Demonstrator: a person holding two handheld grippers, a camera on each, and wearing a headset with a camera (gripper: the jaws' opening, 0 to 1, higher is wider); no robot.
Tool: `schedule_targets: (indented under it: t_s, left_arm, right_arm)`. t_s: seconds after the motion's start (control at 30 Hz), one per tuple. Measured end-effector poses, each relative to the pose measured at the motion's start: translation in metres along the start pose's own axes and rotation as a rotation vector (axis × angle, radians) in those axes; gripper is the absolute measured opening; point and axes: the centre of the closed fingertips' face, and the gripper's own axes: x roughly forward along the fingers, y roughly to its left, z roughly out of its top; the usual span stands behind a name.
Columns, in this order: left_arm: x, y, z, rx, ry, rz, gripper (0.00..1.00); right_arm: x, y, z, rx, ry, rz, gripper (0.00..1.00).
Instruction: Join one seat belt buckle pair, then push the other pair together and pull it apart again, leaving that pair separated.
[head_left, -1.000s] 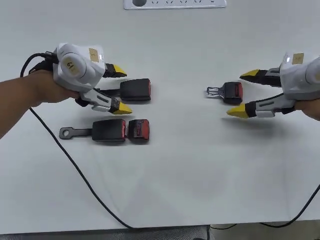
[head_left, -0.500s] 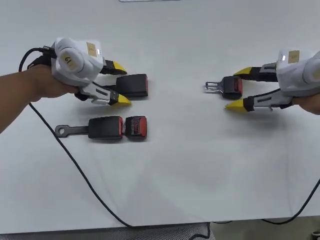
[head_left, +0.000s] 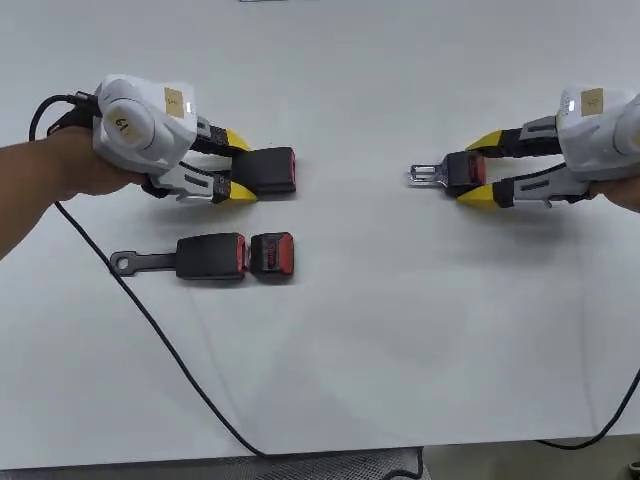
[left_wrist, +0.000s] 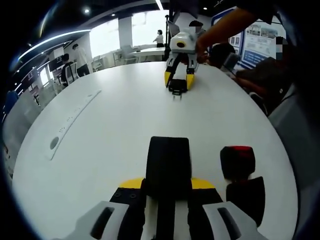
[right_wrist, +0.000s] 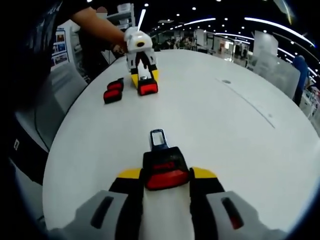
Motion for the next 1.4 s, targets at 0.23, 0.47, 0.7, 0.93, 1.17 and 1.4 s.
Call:
schedule_targets:
  t_s: [0.23, 0.47, 0.7, 0.93, 1.17, 1.4]
  left_arm:
    - [0.002, -0.002, -0.001, 0.009, 0.034, -0.002, 0.33]
    - [0.004, -0.004, -0.002, 0.008, 0.055, -0.001, 0.33]
    - [0.006, -0.005, -0.002, 0.006, 0.072, -0.003, 0.33]
    - [0.007, -0.005, -0.002, 0.005, 0.093, -0.003, 0.33]
    - [0.008, -0.004, -0.003, 0.003, 0.100, -0.001, 0.33]
    - [0.009, -0.005, -0.003, 0.002, 0.108, -0.001, 0.33]
  right_arm:
    - [-0.002, 0.002, 0.001, 0.046, -0.058, -0.008, 0.35]
    - [-0.003, -0.001, 0.001, 0.063, -0.087, -0.008, 0.35]
    - [0.007, 0.000, 0.009, 0.061, -0.111, -0.004, 0.35]
    - [0.020, 0.001, 0.020, 0.040, -0.121, 0.001, 0.35]
    - [0.033, 0.004, 0.032, 0.024, -0.127, 0.001, 0.35]
    - [0.048, 0.010, 0.046, 0.032, -0.143, 0.018, 0.35]
